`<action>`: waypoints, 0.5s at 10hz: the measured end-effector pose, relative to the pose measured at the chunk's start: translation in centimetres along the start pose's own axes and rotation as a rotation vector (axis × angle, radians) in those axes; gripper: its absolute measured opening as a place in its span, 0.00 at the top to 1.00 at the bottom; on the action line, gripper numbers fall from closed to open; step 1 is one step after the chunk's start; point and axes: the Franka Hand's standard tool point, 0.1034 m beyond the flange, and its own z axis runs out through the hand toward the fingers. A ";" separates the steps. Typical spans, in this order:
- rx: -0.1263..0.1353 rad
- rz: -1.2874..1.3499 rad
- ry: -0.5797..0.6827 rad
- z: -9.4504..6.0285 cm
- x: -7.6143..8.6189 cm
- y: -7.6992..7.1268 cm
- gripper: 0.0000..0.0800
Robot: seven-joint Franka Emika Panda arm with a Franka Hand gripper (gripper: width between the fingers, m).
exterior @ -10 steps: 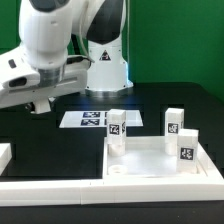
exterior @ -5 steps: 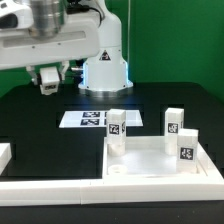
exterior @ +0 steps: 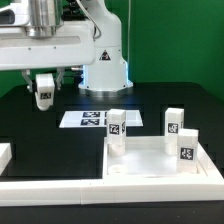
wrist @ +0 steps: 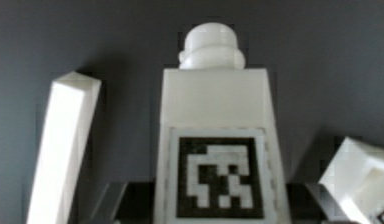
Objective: Assemble square table
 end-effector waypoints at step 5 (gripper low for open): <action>-0.025 0.159 0.246 -4.7 9.9 -2.8 0.64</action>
Offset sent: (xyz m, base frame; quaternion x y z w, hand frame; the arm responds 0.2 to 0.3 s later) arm 0.0812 0.0548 0.0507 0.0172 0.1027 0.1238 0.9868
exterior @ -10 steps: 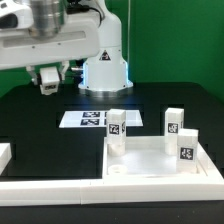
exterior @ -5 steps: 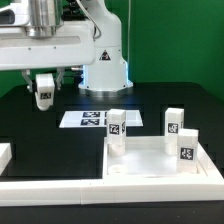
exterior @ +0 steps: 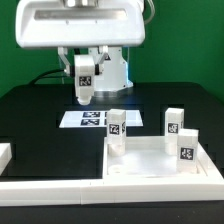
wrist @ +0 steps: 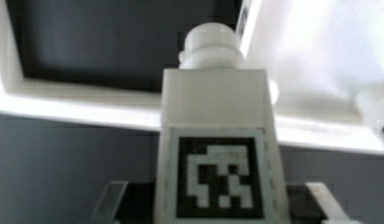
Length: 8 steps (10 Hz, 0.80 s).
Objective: Assemble square table
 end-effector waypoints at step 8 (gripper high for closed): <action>-0.137 0.041 0.218 2.3 0.0 -1.1 0.64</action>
Offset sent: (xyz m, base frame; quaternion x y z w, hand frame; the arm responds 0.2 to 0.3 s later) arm 0.0000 0.0000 0.0000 0.0000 0.1296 0.0000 0.9916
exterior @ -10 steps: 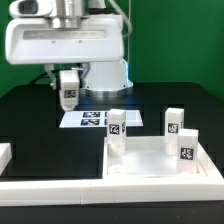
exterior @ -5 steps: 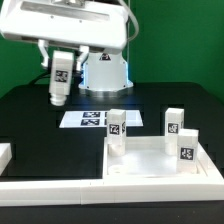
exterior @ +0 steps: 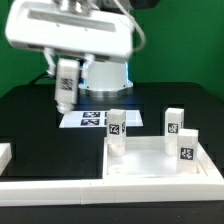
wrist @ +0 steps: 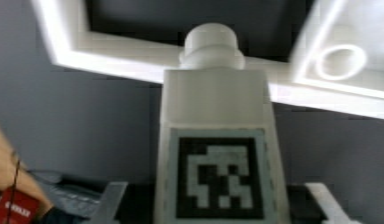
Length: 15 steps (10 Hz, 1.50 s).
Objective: Assemble square table
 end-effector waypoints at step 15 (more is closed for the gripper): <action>0.019 0.131 0.075 5.1 1.2 -2.7 0.64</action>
Offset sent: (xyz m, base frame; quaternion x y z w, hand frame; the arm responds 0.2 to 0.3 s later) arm 0.0277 0.0171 0.0227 -0.0112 -0.0825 0.0470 0.9954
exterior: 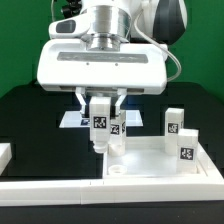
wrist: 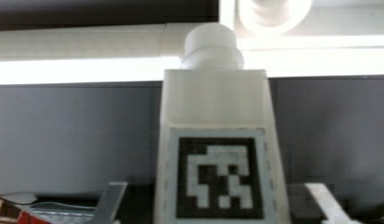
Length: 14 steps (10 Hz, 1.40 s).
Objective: Assemble square table
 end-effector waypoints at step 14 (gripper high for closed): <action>0.016 -0.027 -0.005 2.8 -0.9 -2.8 0.64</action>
Offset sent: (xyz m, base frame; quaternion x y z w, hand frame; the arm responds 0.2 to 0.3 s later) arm 0.0182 0.0044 -0.0072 -0.0109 0.0102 0.0121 0.9998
